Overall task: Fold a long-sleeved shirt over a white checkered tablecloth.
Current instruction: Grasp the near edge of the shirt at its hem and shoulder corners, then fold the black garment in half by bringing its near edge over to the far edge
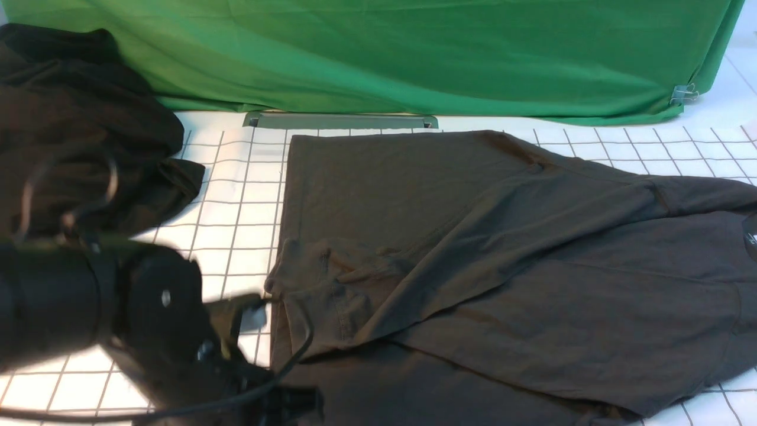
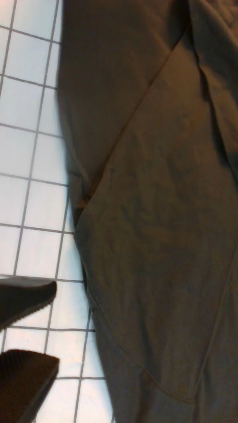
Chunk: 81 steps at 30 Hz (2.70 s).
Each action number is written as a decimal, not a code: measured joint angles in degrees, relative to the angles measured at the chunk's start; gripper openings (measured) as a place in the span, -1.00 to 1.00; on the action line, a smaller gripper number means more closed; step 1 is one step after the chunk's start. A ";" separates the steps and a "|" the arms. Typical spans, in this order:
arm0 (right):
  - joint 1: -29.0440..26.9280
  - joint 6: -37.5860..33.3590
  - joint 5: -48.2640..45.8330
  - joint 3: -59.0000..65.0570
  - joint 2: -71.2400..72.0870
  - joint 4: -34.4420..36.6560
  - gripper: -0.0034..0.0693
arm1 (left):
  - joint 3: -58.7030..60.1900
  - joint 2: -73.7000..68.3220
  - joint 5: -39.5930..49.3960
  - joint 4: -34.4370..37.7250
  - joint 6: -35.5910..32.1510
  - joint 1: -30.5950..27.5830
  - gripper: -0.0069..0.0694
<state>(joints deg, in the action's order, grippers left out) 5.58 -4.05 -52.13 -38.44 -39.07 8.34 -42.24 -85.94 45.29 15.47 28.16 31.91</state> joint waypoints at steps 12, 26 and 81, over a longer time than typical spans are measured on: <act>0.00 -0.05 0.00 0.00 0.00 0.00 -0.25 | 2.01 -4.20 -10.04 8.27 -5.40 0.00 0.00; 10.27 -3.66 -1.61 0.00 -5.18 0.93 0.13 | 1.92 3.18 -3.30 5.49 -9.67 -2.84 -0.81; 35.45 5.16 -5.43 -3.18 -37.66 -19.25 -0.87 | -7.40 8.84 13.07 1.78 -17.72 -6.36 -0.81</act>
<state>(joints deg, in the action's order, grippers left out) 41.03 1.10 -57.56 -41.62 -76.73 -10.90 -49.64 -77.10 58.36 17.25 10.45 25.56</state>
